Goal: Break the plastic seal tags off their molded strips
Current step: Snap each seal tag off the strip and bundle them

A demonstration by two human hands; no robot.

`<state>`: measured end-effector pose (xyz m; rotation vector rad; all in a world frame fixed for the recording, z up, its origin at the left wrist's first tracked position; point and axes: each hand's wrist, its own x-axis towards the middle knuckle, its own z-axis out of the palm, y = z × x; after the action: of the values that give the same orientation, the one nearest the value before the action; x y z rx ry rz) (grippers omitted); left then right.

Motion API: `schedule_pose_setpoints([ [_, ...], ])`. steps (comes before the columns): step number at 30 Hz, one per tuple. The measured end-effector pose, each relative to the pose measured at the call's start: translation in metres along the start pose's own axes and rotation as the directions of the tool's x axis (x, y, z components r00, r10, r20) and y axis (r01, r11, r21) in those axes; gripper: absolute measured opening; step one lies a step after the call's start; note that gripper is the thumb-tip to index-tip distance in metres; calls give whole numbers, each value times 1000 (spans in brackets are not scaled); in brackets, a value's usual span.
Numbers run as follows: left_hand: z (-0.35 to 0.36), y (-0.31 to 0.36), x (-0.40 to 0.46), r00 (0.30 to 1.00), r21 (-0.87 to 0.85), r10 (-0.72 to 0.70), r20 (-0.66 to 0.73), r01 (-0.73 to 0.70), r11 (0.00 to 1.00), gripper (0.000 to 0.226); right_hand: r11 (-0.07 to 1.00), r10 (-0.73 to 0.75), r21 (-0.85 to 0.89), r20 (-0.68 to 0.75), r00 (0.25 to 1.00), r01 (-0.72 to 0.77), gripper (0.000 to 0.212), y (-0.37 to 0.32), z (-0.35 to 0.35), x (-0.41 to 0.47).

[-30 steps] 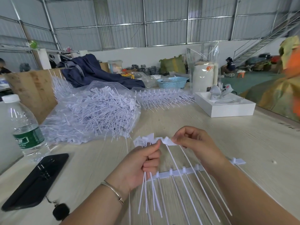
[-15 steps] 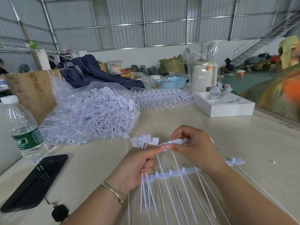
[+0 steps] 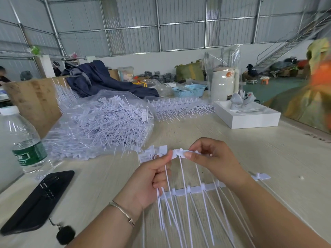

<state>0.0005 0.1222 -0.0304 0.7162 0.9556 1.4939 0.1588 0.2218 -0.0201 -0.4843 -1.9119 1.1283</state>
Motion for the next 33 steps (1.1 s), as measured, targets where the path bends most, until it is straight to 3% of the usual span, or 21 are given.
schedule_pose_setpoints([
  [6, 0, 0, -2, 995, -39, -33, 92, 37, 999, 25, 982, 49, 180, 83, 995, -64, 39, 3, -3, -1],
  [14, 0, -3, -3, 973, -63, -94, 212, 109, 992, 38, 959, 67, 258, 201, 977, -119, 22, 2, -1, -3],
  [20, 2, -7, -4, 905, 78, -237, 354, 224, 971, 35, 963, 70, 239, 226, 972, -125, 21, 0, 6, -6],
  [24, 4, -11, -3, 908, 49, -260, 329, 259, 965, 43, 965, 87, 223, 236, 968, -140, 31, 1, 9, -6],
  [28, 6, -10, -3, 948, 23, -220, 231, 221, 975, 50, 969, 78, 221, 136, 988, -107, 40, 0, 9, -5],
  [31, 9, -6, -2, 981, -72, -109, 157, 122, 990, 32, 978, 60, 199, 6, 998, -60, 49, -1, 7, -3],
  [33, 10, -2, -1, 996, -99, -24, 81, 32, 995, 26, 985, 65, 167, -70, 995, -53, 43, -1, 3, -1],
])
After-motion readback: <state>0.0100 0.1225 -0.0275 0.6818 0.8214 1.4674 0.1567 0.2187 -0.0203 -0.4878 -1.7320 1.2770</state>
